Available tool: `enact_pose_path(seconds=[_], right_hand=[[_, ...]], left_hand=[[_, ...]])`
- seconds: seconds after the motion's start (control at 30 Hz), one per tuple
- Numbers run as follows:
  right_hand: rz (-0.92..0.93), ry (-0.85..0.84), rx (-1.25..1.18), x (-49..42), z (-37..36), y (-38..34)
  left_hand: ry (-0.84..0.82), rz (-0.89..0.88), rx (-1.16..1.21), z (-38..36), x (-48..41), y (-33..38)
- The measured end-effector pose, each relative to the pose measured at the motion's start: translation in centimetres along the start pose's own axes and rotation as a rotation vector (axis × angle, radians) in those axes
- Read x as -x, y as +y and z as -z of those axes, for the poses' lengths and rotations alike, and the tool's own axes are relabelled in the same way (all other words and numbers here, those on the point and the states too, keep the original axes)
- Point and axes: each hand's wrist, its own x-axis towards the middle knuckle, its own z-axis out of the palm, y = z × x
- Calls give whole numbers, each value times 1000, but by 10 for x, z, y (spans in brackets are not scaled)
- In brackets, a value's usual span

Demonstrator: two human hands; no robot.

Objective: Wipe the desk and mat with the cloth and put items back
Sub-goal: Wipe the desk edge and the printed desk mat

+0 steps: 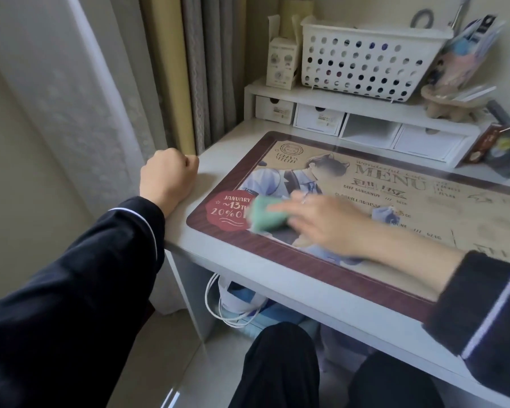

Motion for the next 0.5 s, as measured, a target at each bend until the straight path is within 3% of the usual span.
enact_pose_path(seconds=[0.07, 0.13, 0.17, 0.23, 0.3, 0.37, 0.43, 0.5], right_hand=[[-406, 7, 155, -13, 4, 29], [-536, 4, 159, -17, 3, 21], [-462, 4, 135, -15, -1, 7], [-105, 57, 34, 5, -7, -34], [265, -96, -101, 34, -4, -62], [371, -148, -172, 46, 1, -46], [136, -78, -161, 41, 8, -4], [-288, -6, -23, 32, 12, 47]], left_hand=[[3, -1, 1, 1, 0, 1], [-1, 1, -4, 1, 1, 1], [-4, 5, -6, 1, 1, 1], [-13, 7, -7, 1, 2, 1], [-18, 3, -7, 1, 2, 1], [-20, -4, -7, 2, 2, 1], [-31, -18, -11, 2, 3, 2], [-48, -34, -16, 2, 3, 4]])
